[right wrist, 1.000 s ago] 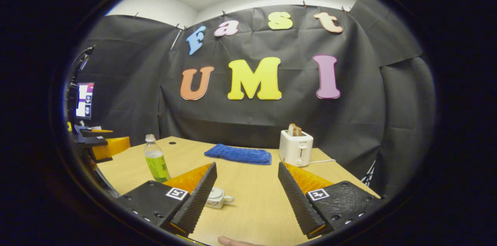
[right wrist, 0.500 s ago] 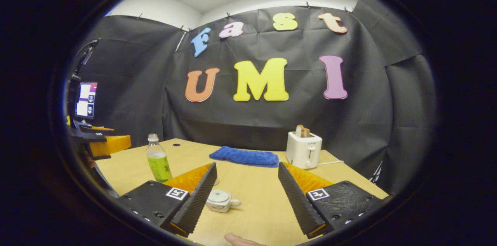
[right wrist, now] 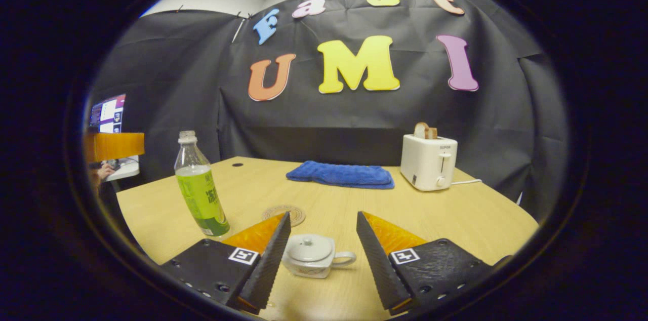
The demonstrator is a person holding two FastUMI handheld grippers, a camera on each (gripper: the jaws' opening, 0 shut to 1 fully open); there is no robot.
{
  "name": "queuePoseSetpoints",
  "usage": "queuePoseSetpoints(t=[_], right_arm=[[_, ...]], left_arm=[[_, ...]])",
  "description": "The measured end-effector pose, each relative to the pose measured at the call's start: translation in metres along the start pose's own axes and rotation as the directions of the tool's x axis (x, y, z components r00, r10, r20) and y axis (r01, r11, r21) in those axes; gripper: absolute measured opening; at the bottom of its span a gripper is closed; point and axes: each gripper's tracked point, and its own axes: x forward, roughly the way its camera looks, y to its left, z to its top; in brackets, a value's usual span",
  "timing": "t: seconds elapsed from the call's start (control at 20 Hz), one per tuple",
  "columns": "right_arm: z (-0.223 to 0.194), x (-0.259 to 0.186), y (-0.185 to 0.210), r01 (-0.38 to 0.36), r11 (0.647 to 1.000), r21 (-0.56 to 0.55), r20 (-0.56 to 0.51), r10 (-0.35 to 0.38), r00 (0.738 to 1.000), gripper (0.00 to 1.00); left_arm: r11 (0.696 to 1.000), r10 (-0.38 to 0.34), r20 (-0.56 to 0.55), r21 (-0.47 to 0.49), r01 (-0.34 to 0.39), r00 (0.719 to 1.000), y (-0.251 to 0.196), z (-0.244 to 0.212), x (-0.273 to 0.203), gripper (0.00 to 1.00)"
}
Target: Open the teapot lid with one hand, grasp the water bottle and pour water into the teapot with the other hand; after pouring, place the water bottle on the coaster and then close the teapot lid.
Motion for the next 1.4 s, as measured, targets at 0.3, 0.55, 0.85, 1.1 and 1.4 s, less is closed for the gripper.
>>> queuePoseSetpoints(t=[0.3, 0.55, 0.85, 1.1, 1.4], right_arm=[[-0.024, 0.022, 0.013, -0.011, 1.0, -0.025, -0.049, 0.01, 0.999, 0.46], [-0.019, 0.025, 0.014, -0.013, 1.0, -0.005, -0.035, 0.013, 0.999, 0.05], [-0.008, 0.024, 0.018, -0.022, 1.0, -0.018, -0.027, 0.022, 0.999, 0.0], [0.036, -0.007, 0.008, -0.038, 0.999, 0.023, 0.047, 0.037, 0.998, 0.0], [0.074, -0.071, -0.031, 0.016, 1.0, -0.012, 0.142, -0.014, 0.99, 0.0]], left_arm=[[1.0, 0.01, -0.015, -0.017, -0.01, 1.0, 0.009, -0.004, 0.003, 0.99], [1.0, 0.01, -0.021, -0.03, -0.011, 1.0, 0.012, -0.005, 0.006, 0.99], [0.999, -0.012, -0.019, -0.034, 0.011, 1.0, 0.009, -0.007, 0.011, 0.99], [0.996, -0.067, 0.001, -0.058, 0.067, 0.998, -0.001, -0.014, 0.024, 0.99], [0.978, -0.194, 0.044, -0.071, 0.197, 0.98, -0.037, -0.028, 0.044, 0.99]])
